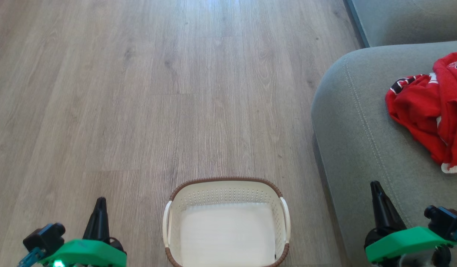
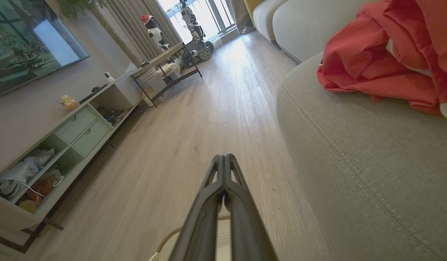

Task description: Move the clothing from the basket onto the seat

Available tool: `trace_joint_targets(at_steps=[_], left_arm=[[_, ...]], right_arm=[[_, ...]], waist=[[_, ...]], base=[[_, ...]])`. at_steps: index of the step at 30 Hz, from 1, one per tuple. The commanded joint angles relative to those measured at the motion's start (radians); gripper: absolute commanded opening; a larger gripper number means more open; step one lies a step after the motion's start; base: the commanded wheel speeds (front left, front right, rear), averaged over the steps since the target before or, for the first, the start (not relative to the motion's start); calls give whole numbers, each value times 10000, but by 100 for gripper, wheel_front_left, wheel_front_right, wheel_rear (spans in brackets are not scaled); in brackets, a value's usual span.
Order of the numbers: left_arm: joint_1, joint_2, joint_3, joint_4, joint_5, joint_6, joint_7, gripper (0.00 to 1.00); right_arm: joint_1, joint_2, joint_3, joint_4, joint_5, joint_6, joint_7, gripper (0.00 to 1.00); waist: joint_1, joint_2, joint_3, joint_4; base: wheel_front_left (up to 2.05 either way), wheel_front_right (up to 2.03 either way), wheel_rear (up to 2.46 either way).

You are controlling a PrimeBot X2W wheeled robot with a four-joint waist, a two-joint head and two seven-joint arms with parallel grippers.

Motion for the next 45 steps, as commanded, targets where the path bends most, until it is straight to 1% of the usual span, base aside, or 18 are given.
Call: trace_joint_targets(at_steps=[1,45], left_arm=[[-524,41,200,-299,-261,-77,65,0],[-1183,-187,933,-173,-4884,-537,1332,0]], right_arm=[[-472,8,-45,-250,291,22,66,0],[-1264,224,-564,297,5036,51,1257,0]], waist=[[0,-1,1,0],[0,-1,27,-14]], base=[[0,0,0],[0,0,0]])
